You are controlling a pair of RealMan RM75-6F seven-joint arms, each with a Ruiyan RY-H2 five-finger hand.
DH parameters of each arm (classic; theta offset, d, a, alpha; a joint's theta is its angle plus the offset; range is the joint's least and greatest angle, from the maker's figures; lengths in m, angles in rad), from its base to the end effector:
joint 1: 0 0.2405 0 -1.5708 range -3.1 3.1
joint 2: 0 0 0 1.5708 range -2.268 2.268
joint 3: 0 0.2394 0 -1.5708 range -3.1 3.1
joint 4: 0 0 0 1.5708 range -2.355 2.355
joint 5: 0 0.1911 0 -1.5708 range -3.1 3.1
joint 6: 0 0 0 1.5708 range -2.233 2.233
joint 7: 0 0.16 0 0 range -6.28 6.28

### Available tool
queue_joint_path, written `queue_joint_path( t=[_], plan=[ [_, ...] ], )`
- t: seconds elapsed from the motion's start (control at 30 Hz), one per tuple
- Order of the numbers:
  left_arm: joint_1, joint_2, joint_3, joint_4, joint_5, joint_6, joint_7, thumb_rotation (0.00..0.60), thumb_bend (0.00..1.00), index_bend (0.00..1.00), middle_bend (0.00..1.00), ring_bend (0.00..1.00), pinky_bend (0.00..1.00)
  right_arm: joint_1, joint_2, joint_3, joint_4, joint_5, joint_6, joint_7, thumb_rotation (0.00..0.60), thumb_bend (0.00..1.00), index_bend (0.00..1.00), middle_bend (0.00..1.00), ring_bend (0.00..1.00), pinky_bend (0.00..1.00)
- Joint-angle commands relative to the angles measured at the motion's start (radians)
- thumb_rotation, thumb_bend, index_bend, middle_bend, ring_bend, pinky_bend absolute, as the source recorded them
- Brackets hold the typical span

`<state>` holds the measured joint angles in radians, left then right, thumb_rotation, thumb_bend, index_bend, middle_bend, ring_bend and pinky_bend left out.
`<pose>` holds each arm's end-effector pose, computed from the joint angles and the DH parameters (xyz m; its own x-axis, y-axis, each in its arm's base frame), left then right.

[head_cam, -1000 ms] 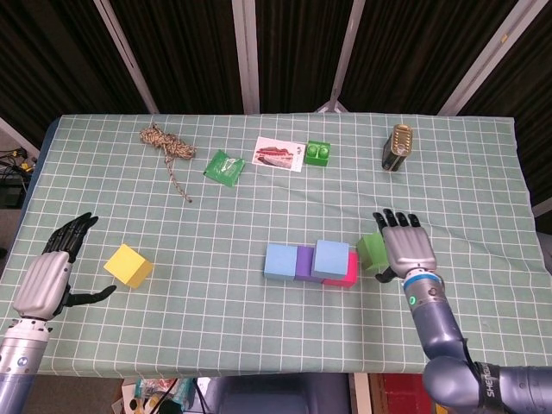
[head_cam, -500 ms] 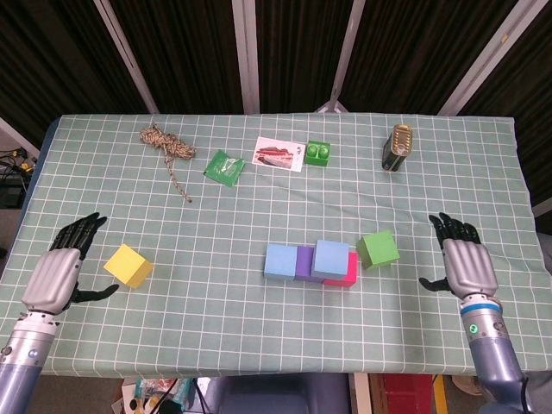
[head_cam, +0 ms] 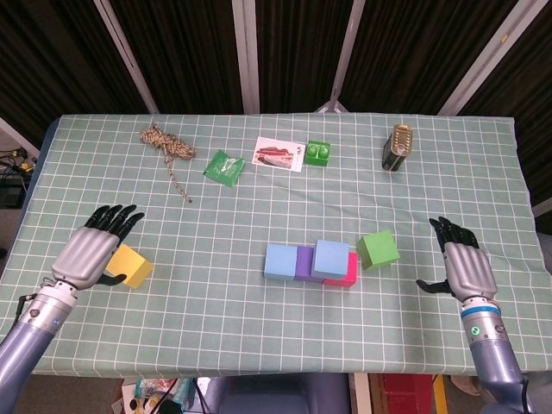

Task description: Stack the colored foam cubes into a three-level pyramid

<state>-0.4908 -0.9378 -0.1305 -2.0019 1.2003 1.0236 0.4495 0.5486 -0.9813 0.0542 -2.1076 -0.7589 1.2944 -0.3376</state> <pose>-0.1756 0.2768 0.1385 0.6050 0.2270 0.7632 0.7891 -0.2991 -0.5365 -0.2101 -0.2688 0.1501 0.2808 -0.2661 0.9221 -0.9323 0.1528 0.3279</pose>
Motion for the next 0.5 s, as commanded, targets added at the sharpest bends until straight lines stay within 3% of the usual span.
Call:
queue_joint_path(
  t=[0.03,0.3,0.5],
  plan=[
    [-0.026,-0.007,0.009,0.033,-0.004,-0.039,0.005,0.6,0.02,0.0,0.01,0.0,0.0,-0.004,-0.003,0.006,0.006,0.002,-0.009,0.004,0.6,0.17,0.0,0.0,0.0,0.0],
    [-0.075,-0.006,0.046,0.096,0.011,-0.133,0.014,0.6,0.02,0.0,0.13,0.0,0.0,-0.019,-0.014,0.026,0.018,0.001,-0.014,0.008,0.6,0.17,0.0,0.0,0.0,0.0],
    [-0.103,0.004,0.066,0.128,0.011,-0.195,-0.008,0.6,0.02,0.0,0.16,0.0,0.0,-0.029,-0.023,0.031,0.021,-0.001,-0.016,-0.003,0.6,0.17,0.0,0.0,0.0,0.0]
  ],
)
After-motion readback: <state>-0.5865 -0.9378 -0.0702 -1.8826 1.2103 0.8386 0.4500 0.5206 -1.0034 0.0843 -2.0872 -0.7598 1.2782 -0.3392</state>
